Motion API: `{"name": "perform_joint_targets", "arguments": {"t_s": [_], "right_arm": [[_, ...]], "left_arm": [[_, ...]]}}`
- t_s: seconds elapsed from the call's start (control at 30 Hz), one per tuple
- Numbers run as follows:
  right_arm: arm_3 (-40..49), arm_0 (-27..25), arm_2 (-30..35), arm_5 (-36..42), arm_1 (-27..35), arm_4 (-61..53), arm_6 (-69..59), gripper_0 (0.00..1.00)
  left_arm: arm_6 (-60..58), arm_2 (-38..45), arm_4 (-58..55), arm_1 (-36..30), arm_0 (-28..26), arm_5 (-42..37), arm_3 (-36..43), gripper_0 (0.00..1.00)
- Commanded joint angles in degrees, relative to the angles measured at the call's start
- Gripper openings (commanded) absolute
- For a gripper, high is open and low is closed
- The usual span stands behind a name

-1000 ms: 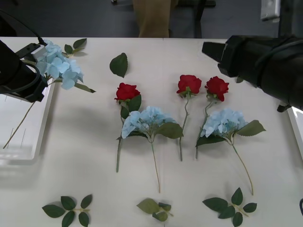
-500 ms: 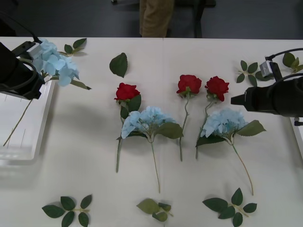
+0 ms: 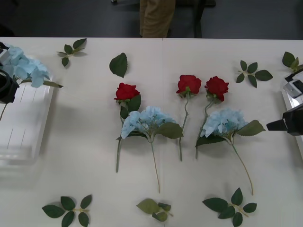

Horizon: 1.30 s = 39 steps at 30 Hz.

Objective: Place the red flowers into the right box and the blue flowers into the left box. If a person shows an open palm, hand one flower to the person first, then continue sorting.

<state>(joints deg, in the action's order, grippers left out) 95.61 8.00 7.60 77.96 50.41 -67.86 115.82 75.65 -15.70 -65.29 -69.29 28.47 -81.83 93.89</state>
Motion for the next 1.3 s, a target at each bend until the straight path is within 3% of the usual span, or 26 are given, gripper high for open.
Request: {"name": "perform_joint_targets", "arguments": {"t_s": [0.03,0.13,0.33,0.6,0.83,1.07,1.1,1.13,1.17,1.2,1.27,1.3], "right_arm": [[0.28,-1.94,-8.66,-7.38,2.41,-0.08,1.78,0.85],[0.37,-2.11,-14.46,-13.45,2.41,2.47,1.43,0.85],[0.37,-0.62,-21.22,-16.88,2.41,4.31,0.9,0.85],[0.72,-0.62,-22.89,-13.89,2.15,4.23,1.87,0.85],[0.72,0.43,-26.41,-16.61,-0.13,6.51,0.72,0.85],[0.72,2.63,-27.82,-18.02,-3.91,9.67,-2.09,0.86],[0.72,2.81,-27.82,-18.11,-4.71,10.82,-2.44,0.85],[0.72,2.98,-27.82,-18.11,-5.41,11.61,-2.97,0.82],[0.72,3.07,-27.9,-18.11,-6.11,12.57,-4.02,0.76],[0.72,3.25,-28.17,-18.11,-6.38,13.1,-4.81,0.71],[0.72,3.51,-28.61,-18.11,-6.81,14.51,-5.96,0.53],[0.72,3.6,-28.87,-18.2,-6.99,15.48,-6.48,0.37]], "left_arm": [[1.25,3.05,2.36,-3.31,-7.81,7.04,-0.55,0.0],[1.69,3.05,5.35,-3.31,-11.24,13.72,-2.39,0.0],[3.01,7.62,9.48,-3.31,-17.31,22.94,-3.27,0.0],[4.77,15.7,13.44,-3.22,-21.0,24.44,-2.31,0.0],[5.29,14.3,17.57,-0.41,-20.91,29.54,-6.61,0.0],[4.41,14.12,20.12,2.32,-20.91,29.8,-7.05,0.01],[4.24,14.12,20.47,2.4,-20.91,29.8,-7.05,0.04],[4.24,14.12,20.47,2.4,-20.91,29.89,-7.05,0.16],[4.06,14.12,20.29,2.4,-20.91,29.98,-7.05,0.54],[4.06,14.12,20.12,2.4,-20.91,29.98,-7.05,0.74],[3.97,14.03,20.03,2.4,-20.91,30.06,-7.05,0.86],[3.89,14.03,20.03,2.49,-20.91,30.06,-7.14,0.88]]}}
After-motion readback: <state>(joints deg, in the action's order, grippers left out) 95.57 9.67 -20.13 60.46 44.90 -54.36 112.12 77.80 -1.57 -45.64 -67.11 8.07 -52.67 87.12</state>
